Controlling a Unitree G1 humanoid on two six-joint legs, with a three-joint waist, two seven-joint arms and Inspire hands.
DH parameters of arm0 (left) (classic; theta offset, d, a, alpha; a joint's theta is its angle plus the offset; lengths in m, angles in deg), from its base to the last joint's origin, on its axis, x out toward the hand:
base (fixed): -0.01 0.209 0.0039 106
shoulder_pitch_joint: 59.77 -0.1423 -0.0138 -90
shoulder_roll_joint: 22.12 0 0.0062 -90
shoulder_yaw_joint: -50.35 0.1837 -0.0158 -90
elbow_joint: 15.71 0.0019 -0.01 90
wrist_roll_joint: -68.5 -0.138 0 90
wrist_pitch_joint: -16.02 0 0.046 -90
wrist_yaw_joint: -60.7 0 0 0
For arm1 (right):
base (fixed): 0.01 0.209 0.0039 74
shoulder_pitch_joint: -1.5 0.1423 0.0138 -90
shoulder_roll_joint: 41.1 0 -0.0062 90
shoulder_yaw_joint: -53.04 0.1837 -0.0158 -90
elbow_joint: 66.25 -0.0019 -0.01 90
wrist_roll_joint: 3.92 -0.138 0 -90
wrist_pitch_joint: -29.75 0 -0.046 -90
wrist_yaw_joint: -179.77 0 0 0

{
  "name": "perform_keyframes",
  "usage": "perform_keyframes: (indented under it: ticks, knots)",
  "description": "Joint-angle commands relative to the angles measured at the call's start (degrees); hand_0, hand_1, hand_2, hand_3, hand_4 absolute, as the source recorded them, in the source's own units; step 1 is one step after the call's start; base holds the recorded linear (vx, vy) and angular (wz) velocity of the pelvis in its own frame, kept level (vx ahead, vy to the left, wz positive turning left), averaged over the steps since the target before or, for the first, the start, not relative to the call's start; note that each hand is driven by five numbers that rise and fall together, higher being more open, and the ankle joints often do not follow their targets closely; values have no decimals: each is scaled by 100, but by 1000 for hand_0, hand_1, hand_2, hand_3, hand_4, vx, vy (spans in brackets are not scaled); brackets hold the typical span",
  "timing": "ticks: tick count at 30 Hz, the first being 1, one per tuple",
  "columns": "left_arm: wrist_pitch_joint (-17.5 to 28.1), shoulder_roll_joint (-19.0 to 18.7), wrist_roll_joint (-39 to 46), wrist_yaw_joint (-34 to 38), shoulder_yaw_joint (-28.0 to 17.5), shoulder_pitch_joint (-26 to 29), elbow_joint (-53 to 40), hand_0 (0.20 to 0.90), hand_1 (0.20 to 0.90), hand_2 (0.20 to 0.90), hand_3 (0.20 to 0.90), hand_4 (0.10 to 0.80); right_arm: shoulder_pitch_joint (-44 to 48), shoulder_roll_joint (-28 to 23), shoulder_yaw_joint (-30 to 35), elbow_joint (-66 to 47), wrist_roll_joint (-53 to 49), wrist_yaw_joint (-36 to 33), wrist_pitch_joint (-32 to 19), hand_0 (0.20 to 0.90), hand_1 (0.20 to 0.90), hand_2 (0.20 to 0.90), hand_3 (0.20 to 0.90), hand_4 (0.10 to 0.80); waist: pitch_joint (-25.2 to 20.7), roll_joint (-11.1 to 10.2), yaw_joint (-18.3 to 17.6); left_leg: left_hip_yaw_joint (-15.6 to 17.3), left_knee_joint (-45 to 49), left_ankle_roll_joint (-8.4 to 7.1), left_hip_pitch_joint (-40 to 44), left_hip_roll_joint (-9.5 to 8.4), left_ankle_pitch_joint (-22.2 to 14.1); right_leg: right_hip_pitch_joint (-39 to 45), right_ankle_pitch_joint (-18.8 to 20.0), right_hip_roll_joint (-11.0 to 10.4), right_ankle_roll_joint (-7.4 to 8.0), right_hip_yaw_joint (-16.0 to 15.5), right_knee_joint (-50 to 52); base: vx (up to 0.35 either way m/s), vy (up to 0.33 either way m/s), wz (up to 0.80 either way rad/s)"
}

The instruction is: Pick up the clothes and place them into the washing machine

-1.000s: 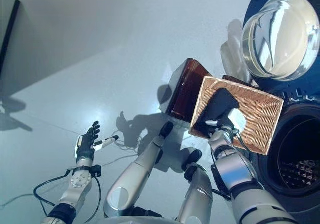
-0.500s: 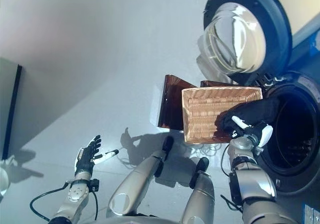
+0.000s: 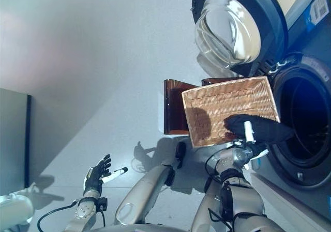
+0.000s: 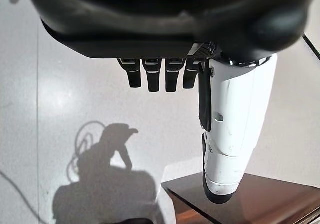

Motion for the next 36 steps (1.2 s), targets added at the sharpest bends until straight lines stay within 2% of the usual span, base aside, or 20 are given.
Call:
perform_keyframes:
  ticks: [1, 4, 7, 8, 9, 11, 12, 13, 18, 21, 26, 33, 36]
  knots:
    - [341, -114, 203, 185, 62, -151, 0, 900, 900, 900, 900, 800, 268, -957, 130, -669, 462, -471, -593, 200, 200, 200, 200, 300, -110, 282, 10, -37, 374, -374, -365, -132, -298, 97, 493, 108, -464, -73, -505, 0, 34, 0]
    - [415, -178, 260, 186, 117, -135, -70, 900, 900, 900, 900, 800, 761, -1748, 165, -929, 851, -860, -544, 200, 200, 200, 200, 300, -125, 457, 11, 8, 330, -402, -380, -157, -285, 47, 522, 95, -447, 42, -540, 11, 29, -4]
    - [473, -311, 336, 166, 196, -121, -155, 900, 900, 900, 900, 800, 1701, -2929, -219, -1083, 1135, -1100, -438, 200, 200, 200, 200, 300, -161, 569, 29, 103, 302, -411, -388, -160, -285, -21, 586, 118, -418, 224, -599, 35, 89, -13]
    - [483, -422, 429, 157, 197, -170, -226, 900, 900, 900, 900, 800, 2211, -3511, -533, -1415, 1271, -1144, -430, 200, 200, 200, 200, 300, -172, 534, -16, 174, 292, -399, -395, -144, -297, -99, 654, 157, -401, 333, -616, 25, 74, -31]
    - [480, -382, 438, 149, 182, -154, -227, 900, 900, 900, 900, 800, 2305, -3534, -612, -1383, 1277, -1162, -424, 200, 200, 200, 200, 300, -147, 553, -15, 204, 293, -397, -404, -133, -300, -123, 662, 167, -398, 366, -609, 27, 70, -32]
    - [492, -417, 548, 177, 143, -188, -246, 900, 900, 900, 900, 800, 2714, -3980, -917, -1737, 1382, -1164, -459, 200, 200, 200, 200, 300, -122, 474, -89, 320, 297, -395, -432, -100, -318, -193, 725, 199, -373, 477, -678, 3, 56, -45]
    - [512, -427, 625, 199, 119, -188, -275, 900, 900, 900, 900, 800, 2842, -4100, -1046, -1850, 1366, -1146, -468, 356, 356, 356, 356, 412, -113, 451, -126, 371, 276, -385, -444, -80, -327, -263, 745, 217, -376, 536, -679, -12, 39, -50]
    - [501, -425, 735, 211, 74, -149, -339, 900, 900, 900, 900, 800, 2807, -4067, -1096, -1975, 1344, -1116, -494, 900, 900, 900, 900, 800, -96, 440, -161, 413, 275, -386, -475, -53, -319, -327, 757, 228, -384, 575, -659, -11, 17, -37]
    - [587, -231, 990, 141, 197, -92, -313, 900, 900, 900, 900, 800, 2595, -3368, -1052, -1552, 1310, -822, -181, 900, 900, 900, 900, 800, -12, 522, -268, 536, 184, -373, -461, -42, -294, -409, 854, 276, -385, 683, -721, -8, 4, -20]
    - [579, -122, 1120, -3, 212, -93, -230, 900, 900, 900, 900, 800, 2543, -3117, -1048, -910, 1186, -599, -39, 900, 900, 900, 900, 800, -53, 648, -229, 499, 110, -385, -451, -51, -261, -416, 834, 276, -399, 655, -708, -4, -7, -2]
    - [540, -110, 1110, 10, 145, -111, -150, 900, 900, 900, 900, 800, 2371, -2899, -873, -732, 1135, -573, -84, 900, 900, 900, 900, 800, -132, 745, -169, 414, 90, -414, -462, -80, -214, -409, 790, 270, -419, 578, -640, -5, -9, 1]
    - [472, -127, 946, 88, 4, -112, 72, 900, 900, 900, 900, 800, 1986, -2663, -629, -678, 1097, -515, -121, 900, 900, 900, 900, 800, -167, 596, -140, 326, 186, -421, -484, -88, -216, -384, 718, 265, -449, 453, -472, -15, -23, 10]
    - [402, -162, 835, 60, -37, -61, 146, 900, 900, 900, 900, 800, 1833, -2567, -965, -95, 1359, -255, 276, 900, 900, 900, 900, 800, -127, 382, -146, 299, 212, -422, -430, -42, -211, -281, 745, 280, -455, 375, -503, -17, -35, 12]
